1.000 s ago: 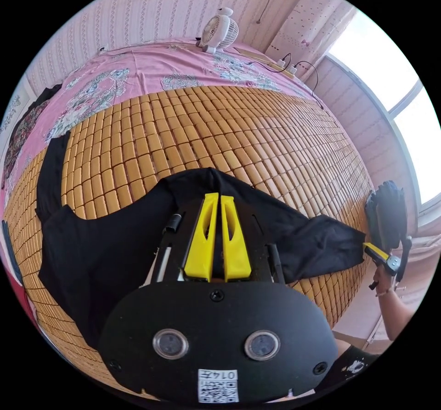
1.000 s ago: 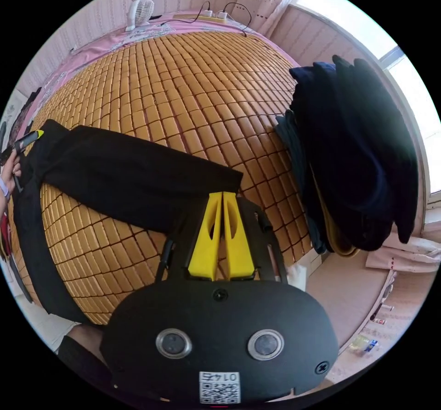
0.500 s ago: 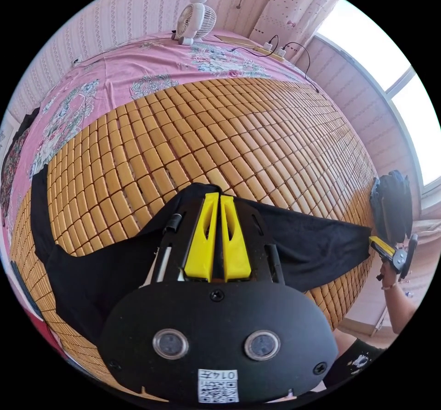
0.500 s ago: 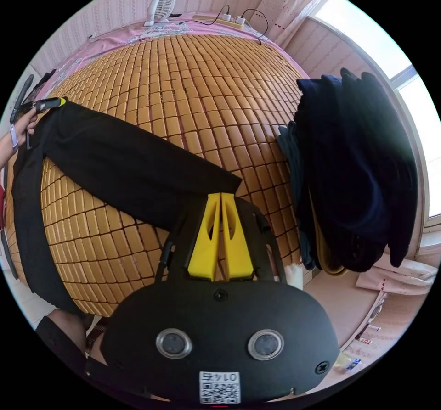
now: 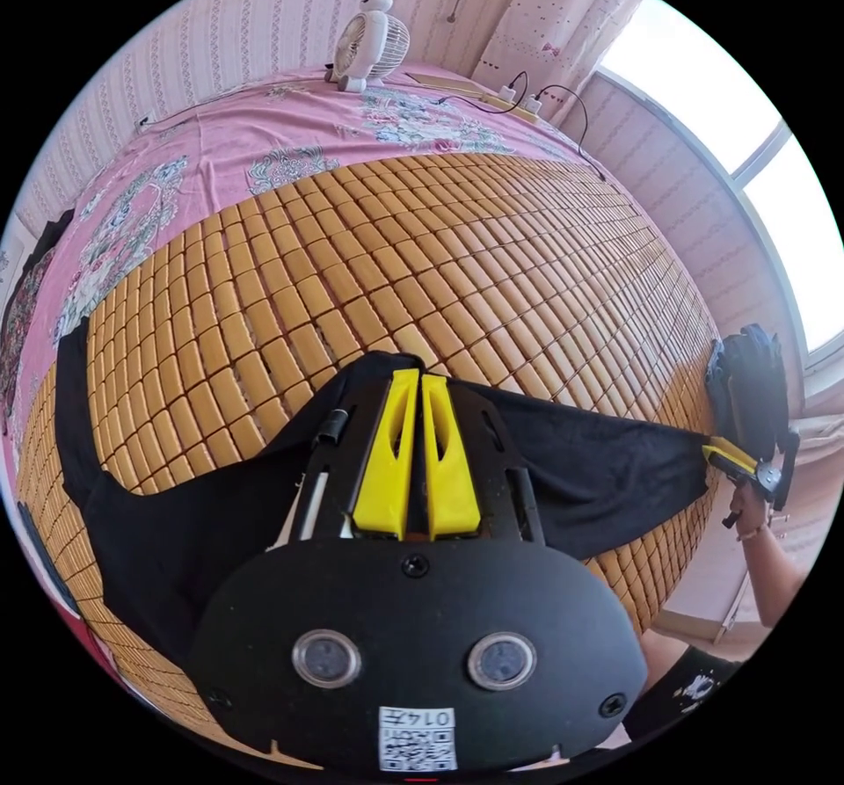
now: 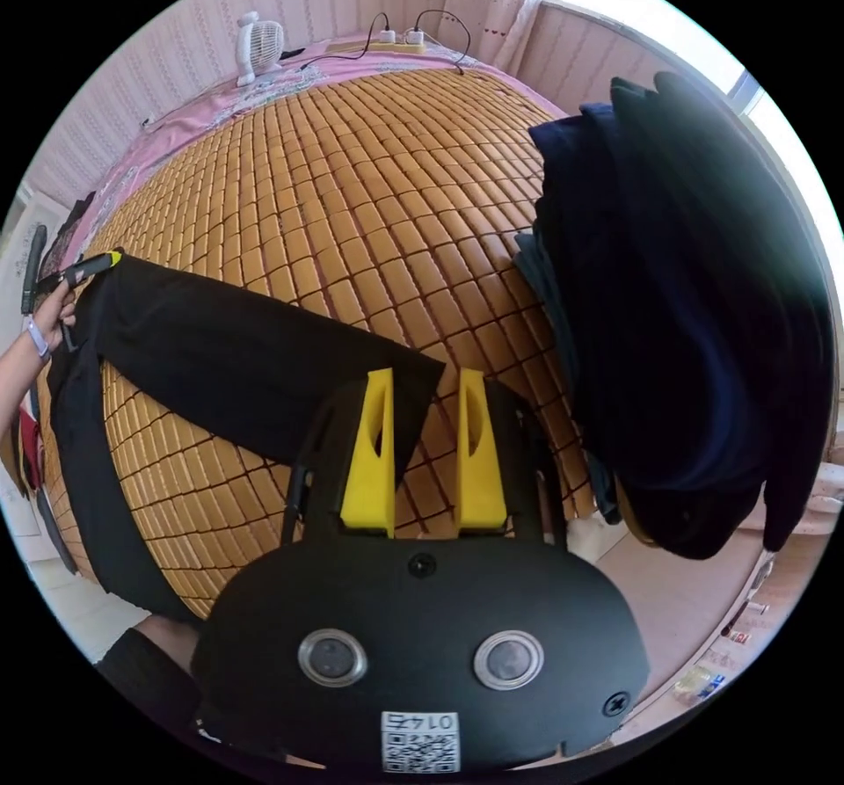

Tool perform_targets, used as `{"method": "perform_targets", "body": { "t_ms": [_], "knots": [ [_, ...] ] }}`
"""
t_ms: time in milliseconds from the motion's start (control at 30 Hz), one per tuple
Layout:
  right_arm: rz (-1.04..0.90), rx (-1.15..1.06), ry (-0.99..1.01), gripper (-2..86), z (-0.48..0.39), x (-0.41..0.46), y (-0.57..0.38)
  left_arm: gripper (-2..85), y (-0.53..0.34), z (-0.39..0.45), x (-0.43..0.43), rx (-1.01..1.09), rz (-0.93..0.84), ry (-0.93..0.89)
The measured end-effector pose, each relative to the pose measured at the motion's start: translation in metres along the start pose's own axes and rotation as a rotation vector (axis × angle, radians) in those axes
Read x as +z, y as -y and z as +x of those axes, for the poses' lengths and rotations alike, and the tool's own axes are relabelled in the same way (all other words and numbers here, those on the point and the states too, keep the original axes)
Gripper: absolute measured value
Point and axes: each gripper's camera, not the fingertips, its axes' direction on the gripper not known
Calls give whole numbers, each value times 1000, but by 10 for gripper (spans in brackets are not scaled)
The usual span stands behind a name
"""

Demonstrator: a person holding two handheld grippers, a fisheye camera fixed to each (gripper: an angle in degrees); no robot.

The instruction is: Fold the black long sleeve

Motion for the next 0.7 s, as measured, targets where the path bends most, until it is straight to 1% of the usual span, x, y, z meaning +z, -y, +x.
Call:
{"method": "perform_targets", "body": {
  "t_ms": [67, 100, 133, 200, 267, 367, 400, 467, 500, 533, 600, 700],
  "knots": [
    [-18, -20, -7, 66, -3, -1, 2, -10, 3, 5, -1, 23, -1, 20],
    [17, -24, -6, 22, -3, -7, 3, -10, 6, 8, -3, 40, 2, 31],
    [49, -19, -57, 13, -1, -12, 4, -10, 10, 11, -4, 51, 3, 35],
    [20, -23, -71, 7, 4, -11, 11, -10, 17, 13, -4, 55, 2, 39],
    [6, -14, -36, 8, 9, -11, 17, -10, 27, 15, -3, 55, 2, 36],
    [18, -19, -6, 30, 2, -25, 12, -10, 39, 22, 0, 76, -21, 48],
    [-11, -9, -2, 51, -3, -26, 7, -10, 40, 23, 3, 80, -33, 52],
    [-55, -36, 4, 53, -12, -22, -2, -10, 40, 23, 2, 83, -22, 51],
    [-8, -50, -13, 30, -17, -27, -9, -10, 40, 20, 0, 72, -19, 40],
    [-13, -79, 4, 15, -21, -29, -10, -10, 41, 16, -1, 56, -16, 26],
    [-8, -104, -16, 6, -26, -35, -9, -10, 44, 12, -3, 43, -15, 16],
    [-2, -149, -107, 1, -31, -52, 2, -10, 52, 12, -10, 52, -1, 22]
  ]
}}
